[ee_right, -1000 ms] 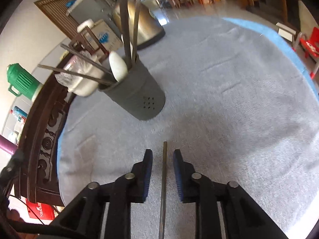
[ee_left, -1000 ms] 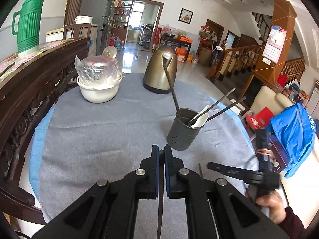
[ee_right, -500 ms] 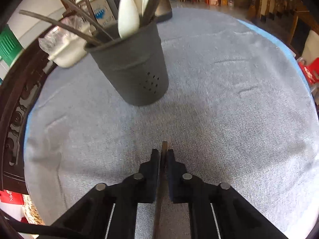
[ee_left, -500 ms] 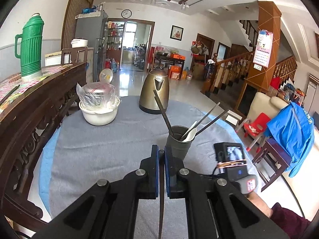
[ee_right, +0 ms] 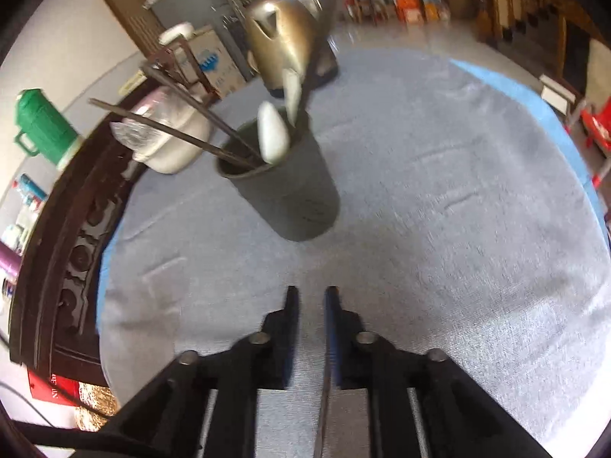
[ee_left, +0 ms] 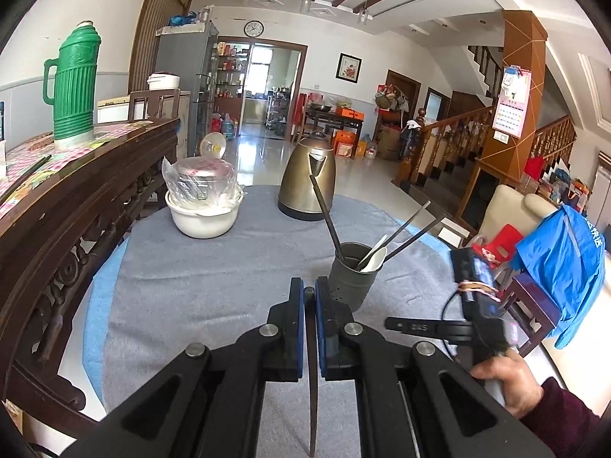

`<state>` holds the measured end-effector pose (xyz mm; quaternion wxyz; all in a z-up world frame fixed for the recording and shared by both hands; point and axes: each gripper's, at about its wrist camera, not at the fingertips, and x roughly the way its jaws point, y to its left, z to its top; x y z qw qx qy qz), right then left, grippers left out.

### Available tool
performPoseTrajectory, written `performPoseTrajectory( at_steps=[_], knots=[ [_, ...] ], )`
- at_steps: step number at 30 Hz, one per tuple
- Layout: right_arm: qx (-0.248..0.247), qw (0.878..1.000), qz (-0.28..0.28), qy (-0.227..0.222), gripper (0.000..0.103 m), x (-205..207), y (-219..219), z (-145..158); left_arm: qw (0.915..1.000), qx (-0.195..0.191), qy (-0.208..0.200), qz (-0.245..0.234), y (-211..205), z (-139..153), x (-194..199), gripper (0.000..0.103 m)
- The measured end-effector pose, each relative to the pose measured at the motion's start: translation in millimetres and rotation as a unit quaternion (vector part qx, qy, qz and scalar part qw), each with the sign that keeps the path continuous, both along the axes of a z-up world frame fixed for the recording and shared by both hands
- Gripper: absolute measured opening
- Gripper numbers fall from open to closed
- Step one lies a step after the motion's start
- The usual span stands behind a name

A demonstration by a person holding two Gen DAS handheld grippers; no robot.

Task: Organize utensils
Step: 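Lift the right gripper's chopstick toward the gray cup while the left gripper lifts its chopstick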

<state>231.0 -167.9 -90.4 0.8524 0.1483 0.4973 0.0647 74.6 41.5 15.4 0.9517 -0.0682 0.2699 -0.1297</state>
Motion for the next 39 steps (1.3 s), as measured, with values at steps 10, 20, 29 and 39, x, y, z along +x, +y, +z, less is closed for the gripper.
performPoseTrajectory(
  at_steps=[10, 20, 29, 39],
  knots=[
    [-0.074, 0.994, 0.028, 0.075, 0.036, 31.4, 29.2, -46.1, 1.0000, 0.001, -0.004, -0.004, 5.2, 1.2, -8.5, 0.006],
    [-0.116, 0.993, 0.026, 0.026, 0.006, 14.6, 44.8, -37.0, 1.0000, 0.004, -0.001, -0.005, 8.9, 2.6, -15.7, 0.007],
    [-0.044, 0.994, 0.015, -0.098, 0.006, -35.0, 22.7, 36.4, 1.0000, 0.008, 0.000, 0.001, 8.0, 2.0, -14.7, 0.007],
    [0.003, 0.995, 0.030, -0.095, 0.010, -34.8, 14.2, 58.2, 0.9999, 0.008, 0.005, 0.012, 11.6, 1.4, -15.0, 0.007]
  ],
)
